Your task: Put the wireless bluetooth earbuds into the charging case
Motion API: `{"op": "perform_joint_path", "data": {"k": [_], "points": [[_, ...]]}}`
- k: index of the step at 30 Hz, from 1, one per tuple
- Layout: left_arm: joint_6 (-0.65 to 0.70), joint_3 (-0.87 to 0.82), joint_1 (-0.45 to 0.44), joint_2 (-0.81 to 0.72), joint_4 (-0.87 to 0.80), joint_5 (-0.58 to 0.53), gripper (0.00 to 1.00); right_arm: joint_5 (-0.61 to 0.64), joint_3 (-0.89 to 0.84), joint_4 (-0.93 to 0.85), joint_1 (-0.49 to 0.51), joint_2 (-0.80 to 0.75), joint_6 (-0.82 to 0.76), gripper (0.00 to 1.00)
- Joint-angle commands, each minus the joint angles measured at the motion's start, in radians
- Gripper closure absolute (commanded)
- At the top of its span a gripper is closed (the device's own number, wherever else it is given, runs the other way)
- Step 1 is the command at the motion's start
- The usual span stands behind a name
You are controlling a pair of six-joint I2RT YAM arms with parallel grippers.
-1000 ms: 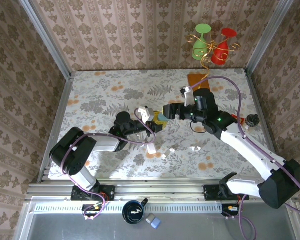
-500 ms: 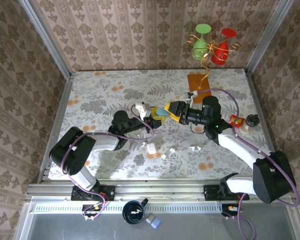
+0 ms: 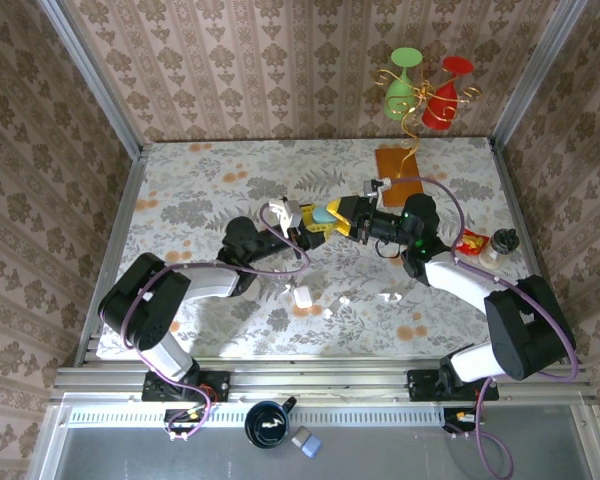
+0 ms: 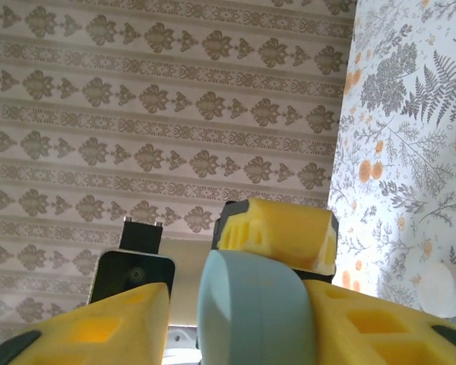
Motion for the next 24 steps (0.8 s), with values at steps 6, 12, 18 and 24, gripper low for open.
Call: {"op": "perform_joint_path", "data": {"k": [6, 12, 18, 24], "points": [[0.024, 0.021, 0.005, 0.012, 0.021, -0.019, 0.82, -0.017, 0.005, -0.019, -0.002, -0.022, -0.033, 0.8], [0.023, -0.018, 0.018, -0.011, 0.015, 0.002, 0.39, 0.053, 0.017, -0.174, -0.013, -0.054, -0.157, 0.83], [0.041, -0.125, 0.049, -0.086, -0.051, -0.035, 0.05, 0.161, 0.042, -0.349, -0.045, -0.003, -0.36, 0.83], [0.09, -0.203, 0.056, -0.249, -0.298, -0.163, 0.0, 0.264, 0.11, -0.425, -0.047, 0.135, -0.483, 0.83]]}}
